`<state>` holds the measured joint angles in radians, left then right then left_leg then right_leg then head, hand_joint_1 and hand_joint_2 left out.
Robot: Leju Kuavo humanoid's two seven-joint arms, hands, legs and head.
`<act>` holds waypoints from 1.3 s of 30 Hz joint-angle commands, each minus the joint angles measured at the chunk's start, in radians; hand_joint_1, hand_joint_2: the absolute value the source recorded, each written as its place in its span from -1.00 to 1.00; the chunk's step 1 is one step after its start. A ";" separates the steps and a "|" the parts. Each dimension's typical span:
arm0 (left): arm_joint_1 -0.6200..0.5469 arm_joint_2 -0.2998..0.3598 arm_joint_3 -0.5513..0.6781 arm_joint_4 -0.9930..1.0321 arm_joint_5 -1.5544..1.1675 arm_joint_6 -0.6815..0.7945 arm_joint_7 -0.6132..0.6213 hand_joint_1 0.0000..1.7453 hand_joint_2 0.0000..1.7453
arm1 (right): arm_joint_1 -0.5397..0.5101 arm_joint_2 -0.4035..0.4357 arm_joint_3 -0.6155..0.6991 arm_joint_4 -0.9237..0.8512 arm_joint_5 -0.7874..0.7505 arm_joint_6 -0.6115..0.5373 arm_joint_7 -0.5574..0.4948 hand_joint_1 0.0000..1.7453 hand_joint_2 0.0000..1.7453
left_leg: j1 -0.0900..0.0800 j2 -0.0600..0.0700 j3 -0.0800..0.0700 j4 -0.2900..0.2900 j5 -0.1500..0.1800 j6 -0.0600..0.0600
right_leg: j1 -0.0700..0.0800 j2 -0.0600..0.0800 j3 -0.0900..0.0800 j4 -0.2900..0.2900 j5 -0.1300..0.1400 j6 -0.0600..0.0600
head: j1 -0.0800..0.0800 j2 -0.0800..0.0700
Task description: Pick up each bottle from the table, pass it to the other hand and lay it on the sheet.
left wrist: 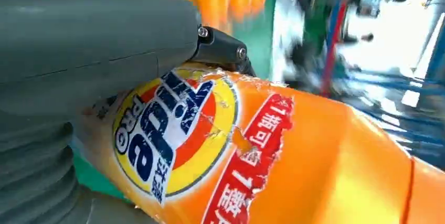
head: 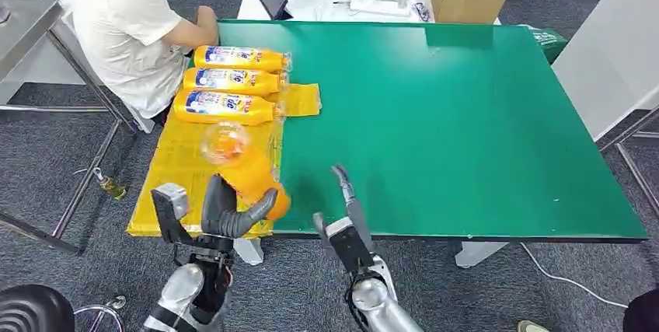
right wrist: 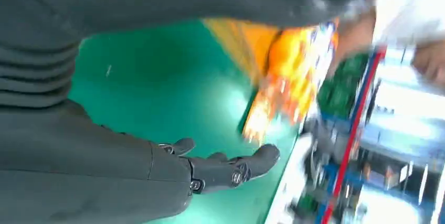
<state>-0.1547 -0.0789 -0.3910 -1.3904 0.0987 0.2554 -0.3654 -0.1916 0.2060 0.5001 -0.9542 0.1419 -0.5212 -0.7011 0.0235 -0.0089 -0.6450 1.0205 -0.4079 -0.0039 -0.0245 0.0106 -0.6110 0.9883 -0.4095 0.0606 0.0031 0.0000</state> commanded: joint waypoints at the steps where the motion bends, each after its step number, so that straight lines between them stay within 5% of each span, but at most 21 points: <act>1: -0.088 0.097 0.125 0.084 -0.258 0.120 0.019 1.00 1.00 | 0.111 0.016 -0.256 -0.281 0.104 -0.177 0.003 -1.00 -1.00 | 0.000 0.000 0.002 0.000 0.000 0.001 | 0.000 -0.001 0.002 0.000 -0.001 -0.002 | 0.000 0.000; 4: -0.112 0.082 0.147 0.082 -0.267 0.106 0.034 1.00 1.00 | 0.160 0.059 -0.318 -0.427 0.142 -0.177 0.003 -1.00 -1.00 | 0.000 -0.002 0.001 0.001 -0.001 0.001 | 0.001 -0.004 0.002 0.002 -0.002 -0.003 | 0.001 0.000; 12: -0.110 0.078 0.138 0.089 -0.276 0.106 0.032 1.00 1.00 | 0.165 0.062 -0.312 -0.439 0.135 -0.177 0.003 -1.00 -1.00 | 0.000 -0.001 0.004 0.000 -0.002 0.002 | 0.001 -0.003 0.006 0.000 -0.002 -0.003 | 0.000 0.000; 15: -0.152 0.106 0.078 0.155 -0.561 0.248 0.048 1.00 1.00 | 0.155 0.040 -0.255 -0.402 0.107 -0.177 0.003 -1.00 -1.00 | 0.000 -0.001 0.005 0.000 -0.002 0.002 | 0.002 -0.003 0.006 0.000 -0.002 -0.003 | 0.000 0.000; 19: -0.355 0.121 -0.059 0.518 -1.040 0.234 0.211 1.00 1.00 | 0.089 0.018 -0.161 -0.300 0.044 -0.177 0.003 -1.00 -1.00 | 0.001 -0.003 0.006 -0.001 -0.001 0.002 | 0.002 -0.005 0.007 -0.002 -0.001 -0.004 | 0.000 0.000; 24: -0.491 0.028 -0.082 0.841 -1.103 0.182 0.227 1.00 1.00 | 0.046 0.008 -0.094 -0.225 0.011 -0.177 0.003 -1.00 -1.00 | 0.000 -0.003 0.007 -0.003 0.001 0.002 | 0.001 -0.005 0.009 -0.003 0.000 -0.003 | 0.001 0.000; 39: -0.465 -0.007 -0.042 0.889 -1.065 0.153 0.241 1.00 1.00 | 0.065 0.001 -0.081 -0.214 -0.018 -0.177 0.003 -1.00 -1.00 | 0.000 0.002 0.003 -0.001 0.001 0.000 | 0.001 0.001 0.003 -0.001 0.002 -0.005 | 0.000 0.000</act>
<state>-0.5940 -0.0553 -0.4398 -0.6191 -1.0212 0.4337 -0.1049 -0.0925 0.2491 0.3697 -1.2508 0.1522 -0.7004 -0.7012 0.0237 -0.0086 -0.6460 1.0204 -0.4063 -0.0055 -0.0239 0.0107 -0.6123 0.9886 -0.4073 0.0577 0.0031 0.0000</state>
